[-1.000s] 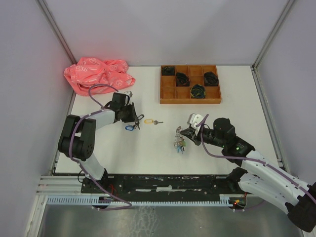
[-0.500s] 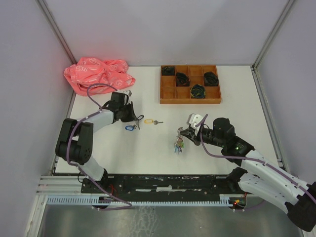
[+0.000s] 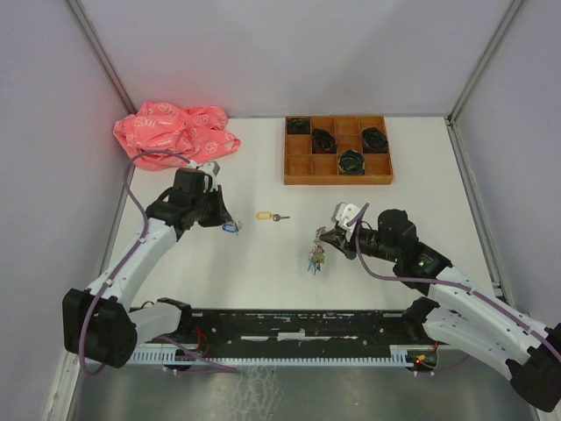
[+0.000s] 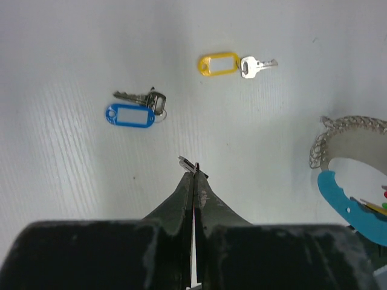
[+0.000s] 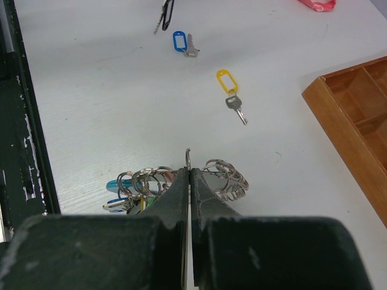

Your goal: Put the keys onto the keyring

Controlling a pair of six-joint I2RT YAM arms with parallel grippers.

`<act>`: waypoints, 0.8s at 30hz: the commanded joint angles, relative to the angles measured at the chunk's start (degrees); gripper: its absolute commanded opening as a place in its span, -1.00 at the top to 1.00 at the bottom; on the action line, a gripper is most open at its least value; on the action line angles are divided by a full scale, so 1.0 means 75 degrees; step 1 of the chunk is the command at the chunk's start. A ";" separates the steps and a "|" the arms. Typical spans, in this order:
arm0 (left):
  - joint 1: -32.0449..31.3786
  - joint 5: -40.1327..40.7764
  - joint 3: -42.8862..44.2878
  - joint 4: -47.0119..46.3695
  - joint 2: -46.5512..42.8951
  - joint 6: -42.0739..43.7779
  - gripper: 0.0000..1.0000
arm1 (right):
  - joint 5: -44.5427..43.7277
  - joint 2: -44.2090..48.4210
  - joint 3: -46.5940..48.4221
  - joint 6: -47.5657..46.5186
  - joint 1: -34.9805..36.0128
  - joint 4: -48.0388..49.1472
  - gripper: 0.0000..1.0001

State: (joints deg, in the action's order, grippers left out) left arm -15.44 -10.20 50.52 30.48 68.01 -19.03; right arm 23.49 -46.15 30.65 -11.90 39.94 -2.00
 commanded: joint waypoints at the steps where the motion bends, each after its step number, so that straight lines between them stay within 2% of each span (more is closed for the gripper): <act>1: -0.0410 -0.0041 -0.0002 0.1283 -0.0604 -0.0496 0.95 | 0.0154 0.0146 0.0411 -0.0092 -0.0041 0.0383 0.99; 6: -0.1611 0.1055 0.0344 0.2167 -0.0107 -0.0607 0.95 | 0.0237 0.0124 0.0437 -0.0089 -0.0040 0.0321 0.99; 11: -0.2466 0.1418 0.0900 0.2260 0.1125 -0.0351 0.95 | 0.0267 0.0067 0.0415 -0.0086 -0.0032 0.0322 0.99; 20: -0.3163 0.1860 0.2422 0.2126 0.3785 0.0577 0.95 | 0.0221 0.0061 0.0436 -0.0095 -0.0035 0.0214 0.99; 24: -0.3263 0.1804 0.2936 0.1772 0.4611 0.0785 0.91 | 0.0178 0.0079 0.0443 -0.0101 -0.0027 0.0166 0.99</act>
State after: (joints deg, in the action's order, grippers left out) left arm -39.05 2.09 68.05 46.19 98.76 -17.41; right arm 24.40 -46.19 30.68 -12.08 39.94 -3.16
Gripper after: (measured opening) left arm 0.034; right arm 0.015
